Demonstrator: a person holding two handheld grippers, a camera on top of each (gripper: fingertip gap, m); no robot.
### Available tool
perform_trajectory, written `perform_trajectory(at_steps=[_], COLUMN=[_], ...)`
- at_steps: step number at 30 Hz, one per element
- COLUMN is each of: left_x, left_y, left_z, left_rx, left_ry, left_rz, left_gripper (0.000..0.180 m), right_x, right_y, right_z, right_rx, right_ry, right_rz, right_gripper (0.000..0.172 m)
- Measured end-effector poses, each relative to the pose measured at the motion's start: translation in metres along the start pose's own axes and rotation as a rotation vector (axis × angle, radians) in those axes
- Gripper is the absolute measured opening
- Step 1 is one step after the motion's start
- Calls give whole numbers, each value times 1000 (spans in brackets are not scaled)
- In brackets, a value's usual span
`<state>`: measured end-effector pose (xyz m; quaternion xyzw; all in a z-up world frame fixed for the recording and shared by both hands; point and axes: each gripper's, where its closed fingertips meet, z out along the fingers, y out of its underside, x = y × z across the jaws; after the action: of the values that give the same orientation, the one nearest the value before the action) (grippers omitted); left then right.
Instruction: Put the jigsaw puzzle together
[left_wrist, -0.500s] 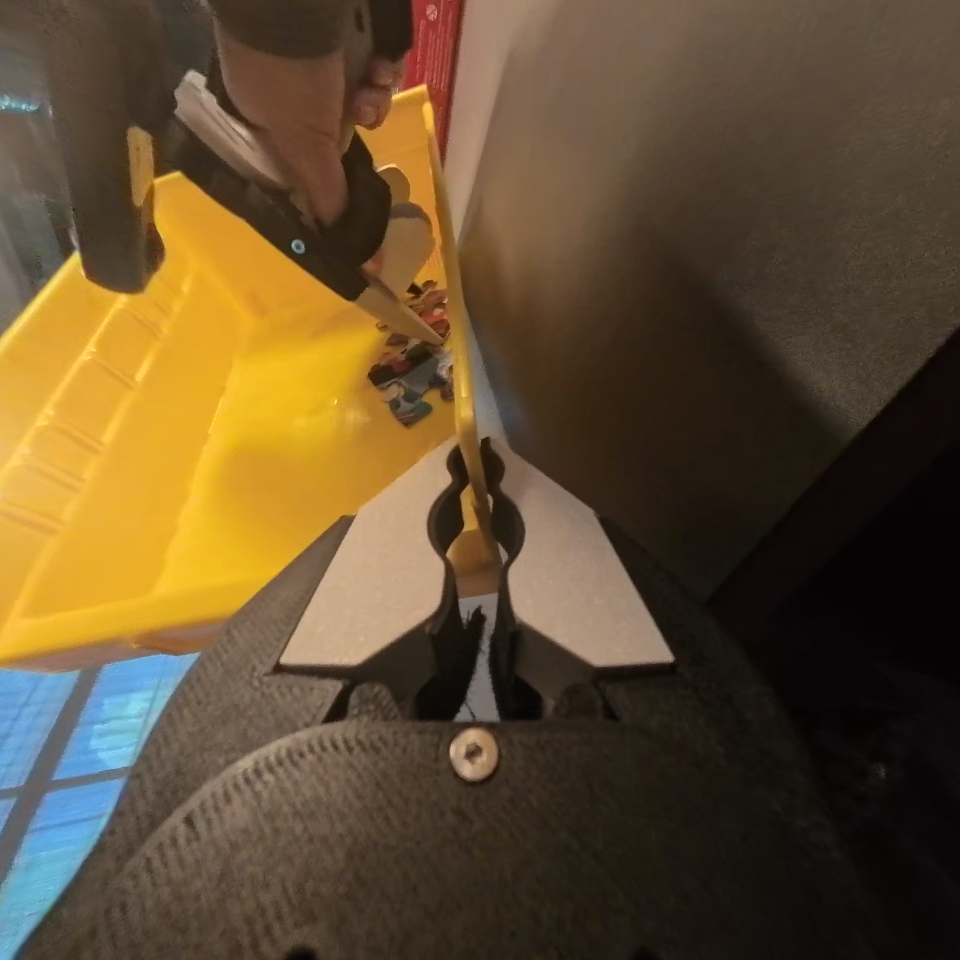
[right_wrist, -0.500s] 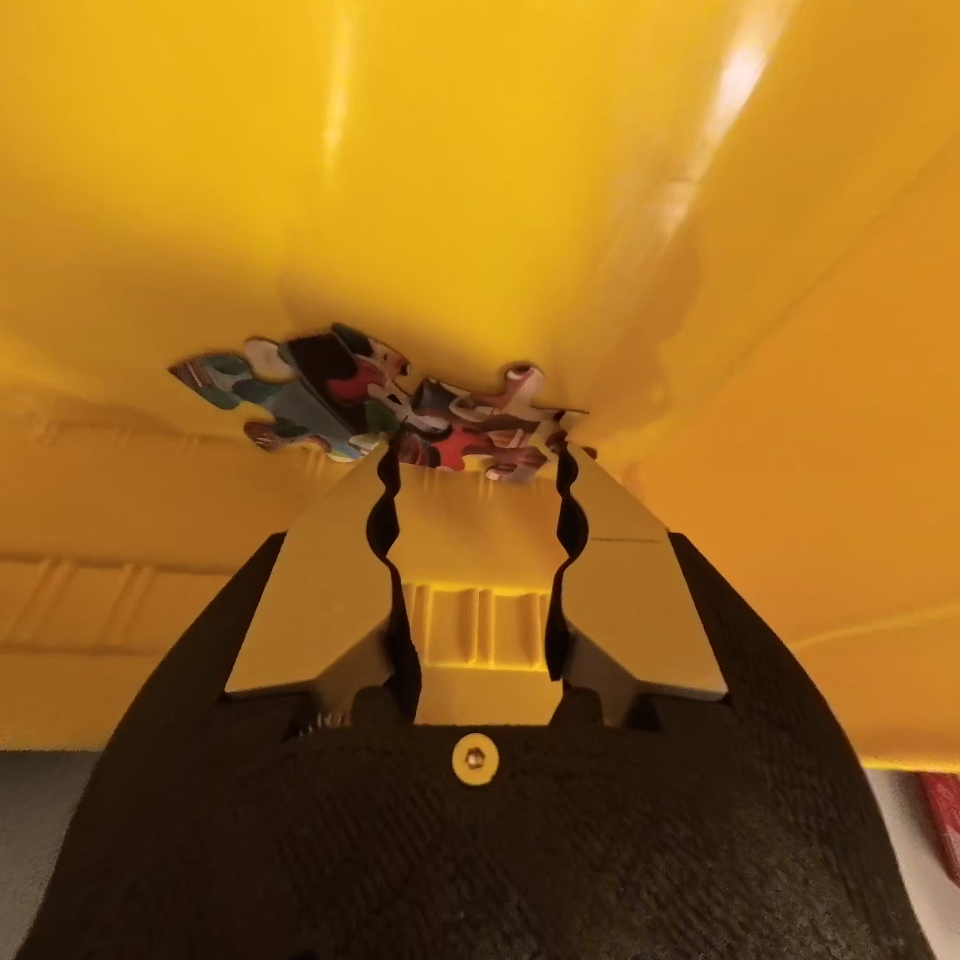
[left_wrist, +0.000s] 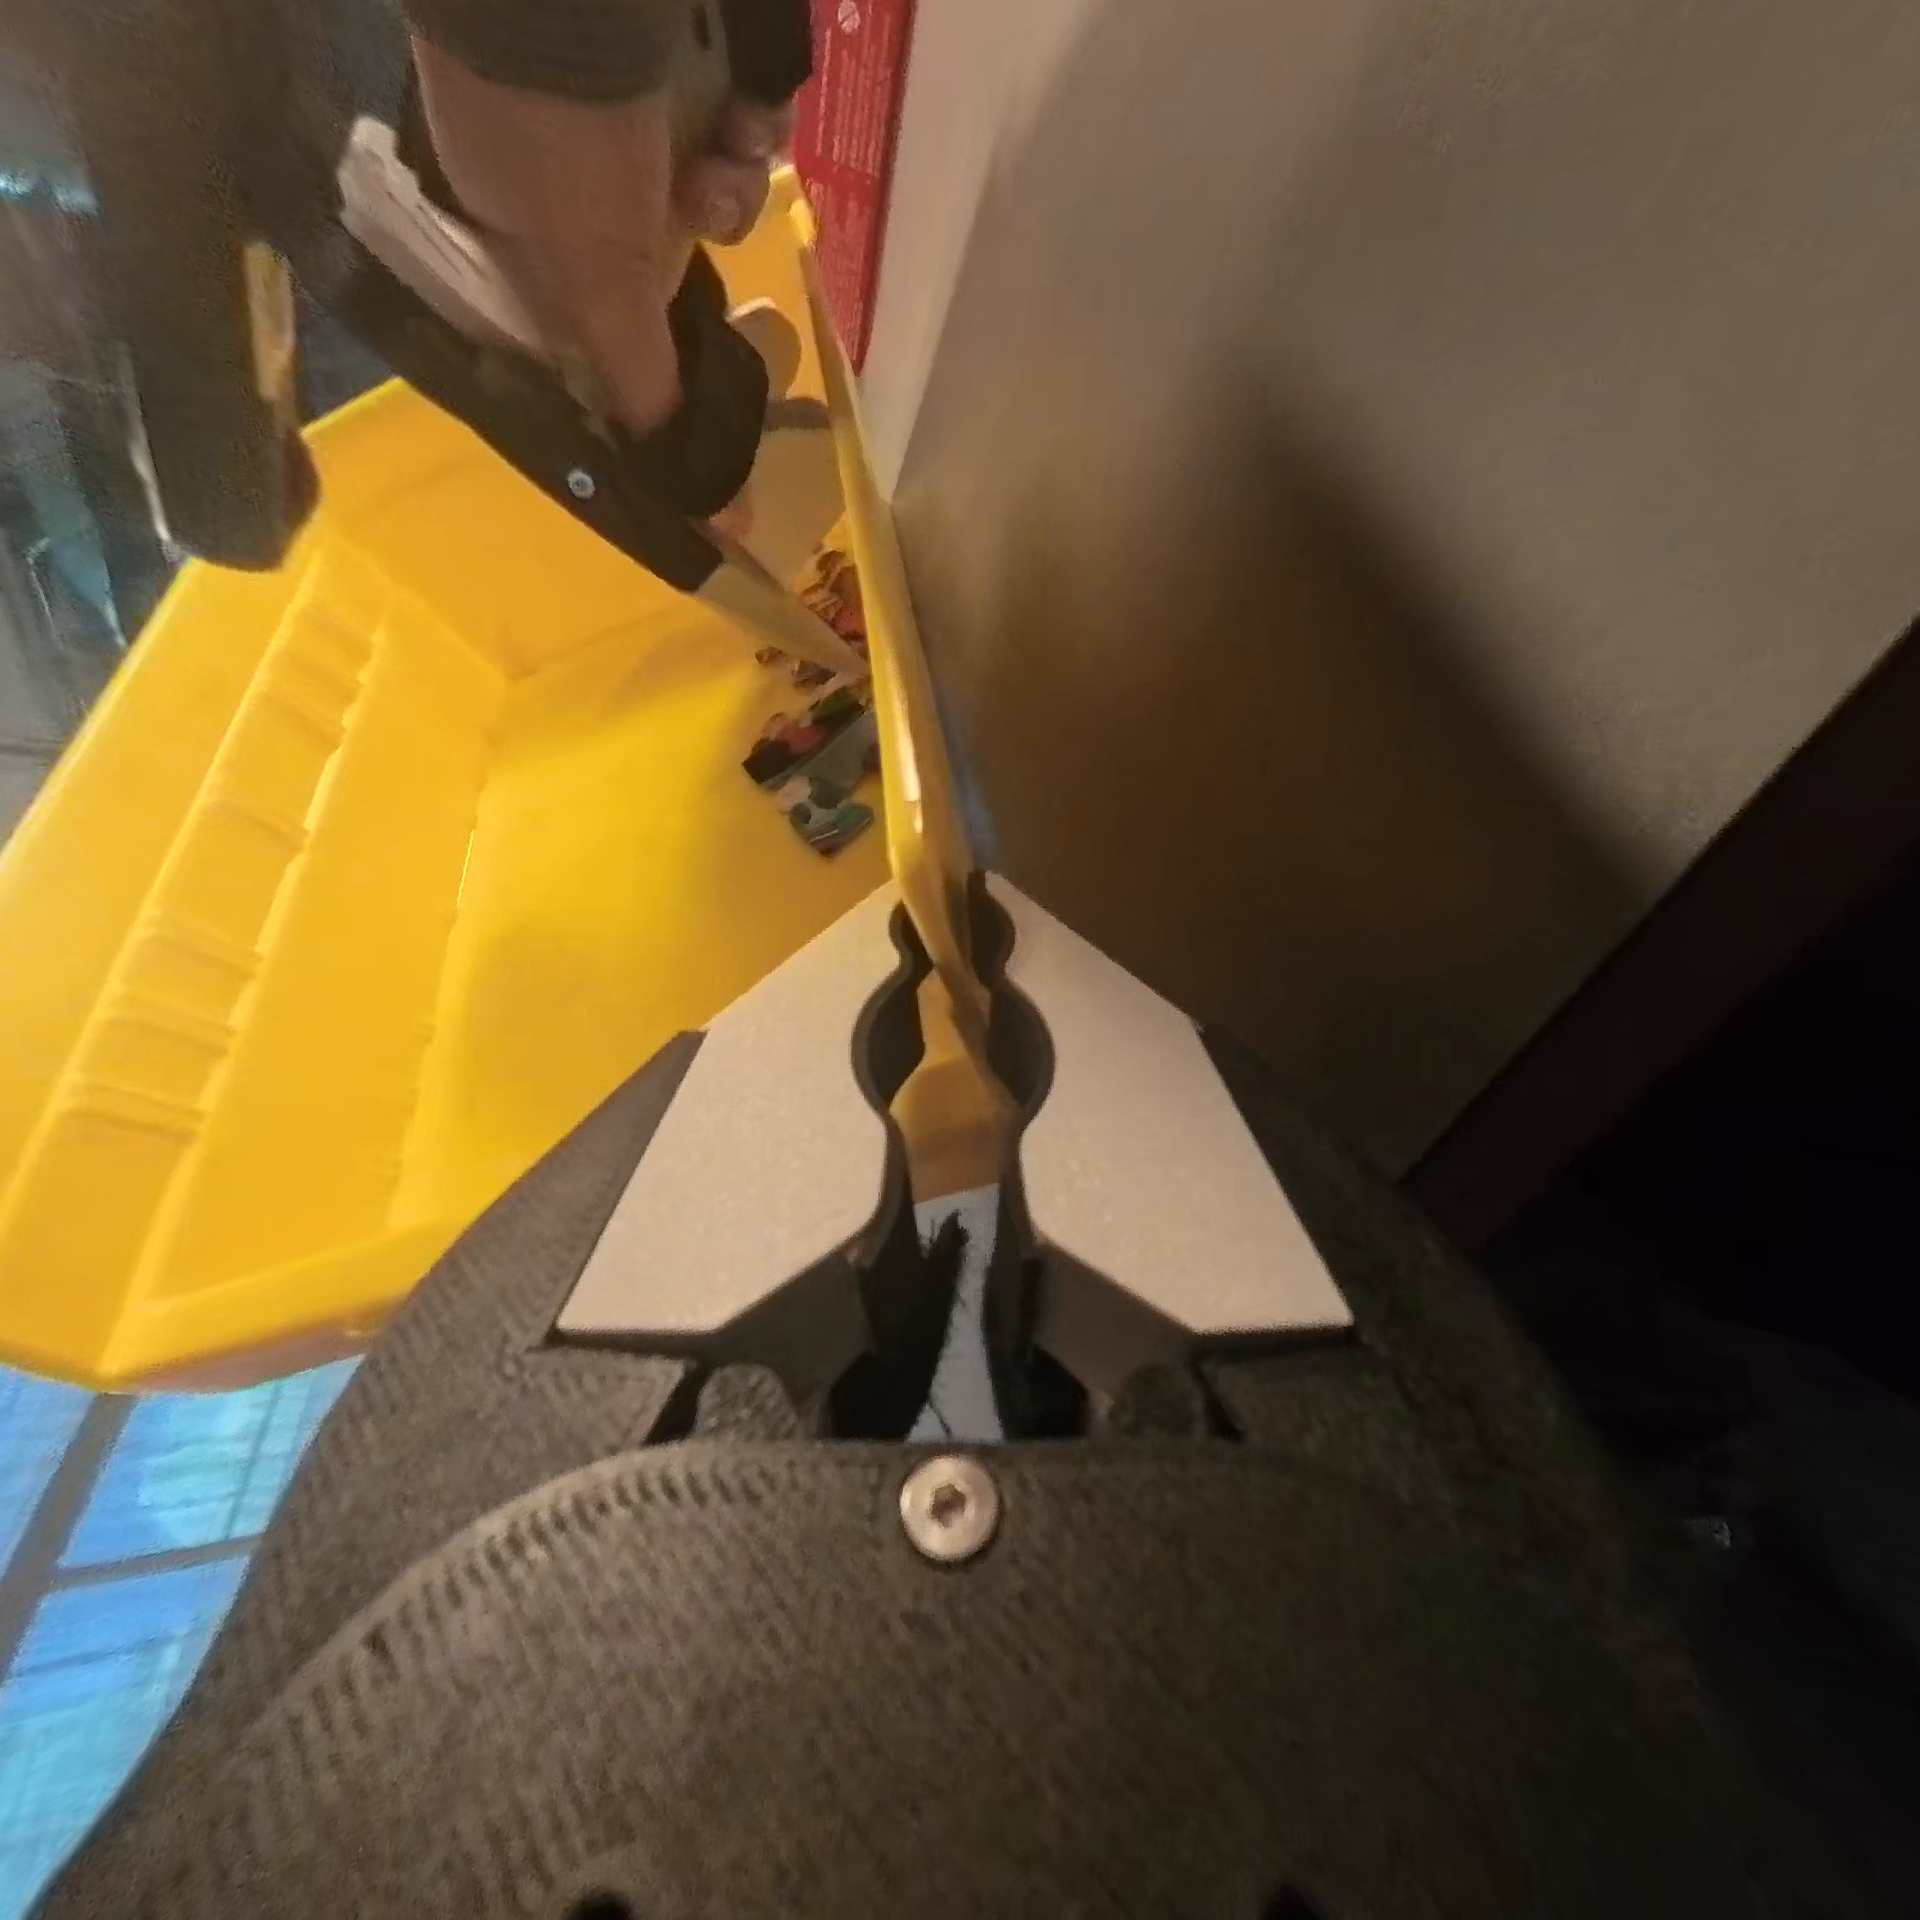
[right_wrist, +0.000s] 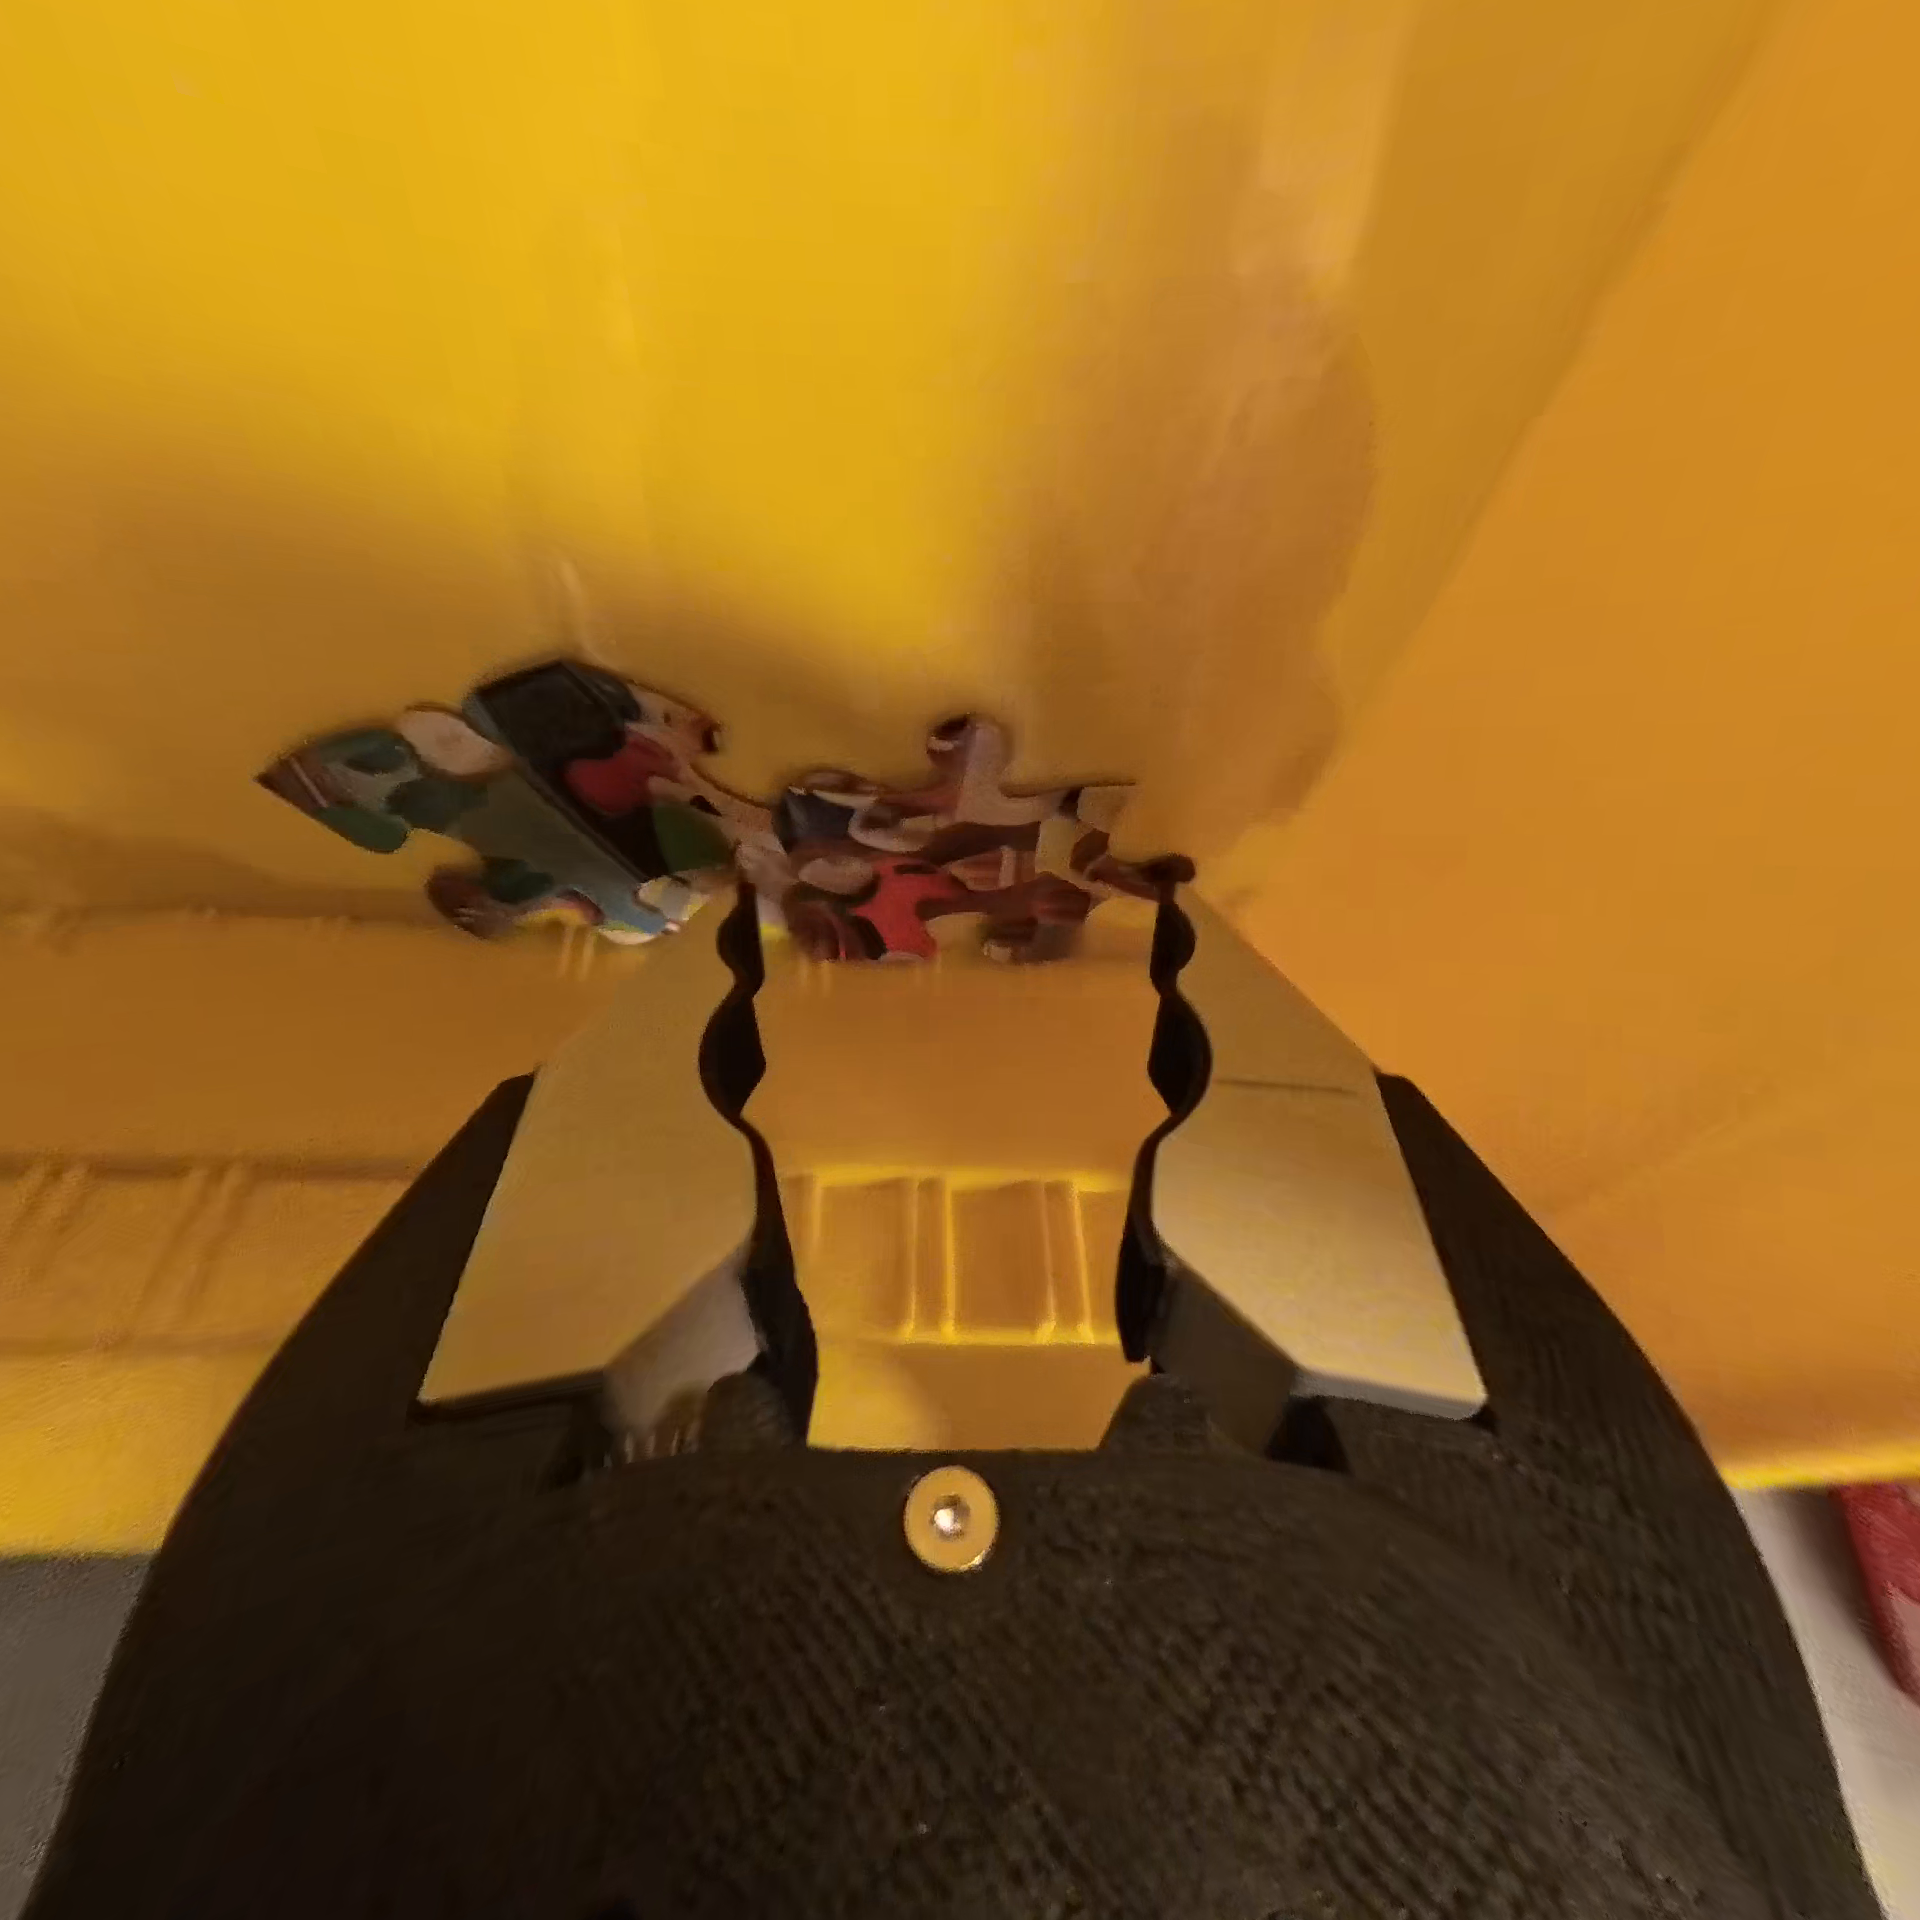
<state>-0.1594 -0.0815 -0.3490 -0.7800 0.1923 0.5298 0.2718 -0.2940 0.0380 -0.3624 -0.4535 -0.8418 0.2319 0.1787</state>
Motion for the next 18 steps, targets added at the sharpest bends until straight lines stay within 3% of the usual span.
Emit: perform_trajectory(at_steps=[4,7,13,15,18], left_x=[1,2,0,0,0], left_y=[1,1,2,2,3], left_z=[0,1,1,2,1], left_rx=[6,7,5,5,7], left_ry=[-5,-7,-8,-7,-1], left_rz=[18,32,33,29,13], left_gripper=[3,3,3,3,3], right_x=[-1,-7,-8,-6,2], right_y=[3,1,-4,-10,-16], right_z=[3,1,-3,-8,-16], right_rx=[-5,33,94,140,180], right_ry=[-57,-76,-24,19,110], right_rz=[59,39,-28,-68,-149], right_gripper=[72,54,52,24,22])
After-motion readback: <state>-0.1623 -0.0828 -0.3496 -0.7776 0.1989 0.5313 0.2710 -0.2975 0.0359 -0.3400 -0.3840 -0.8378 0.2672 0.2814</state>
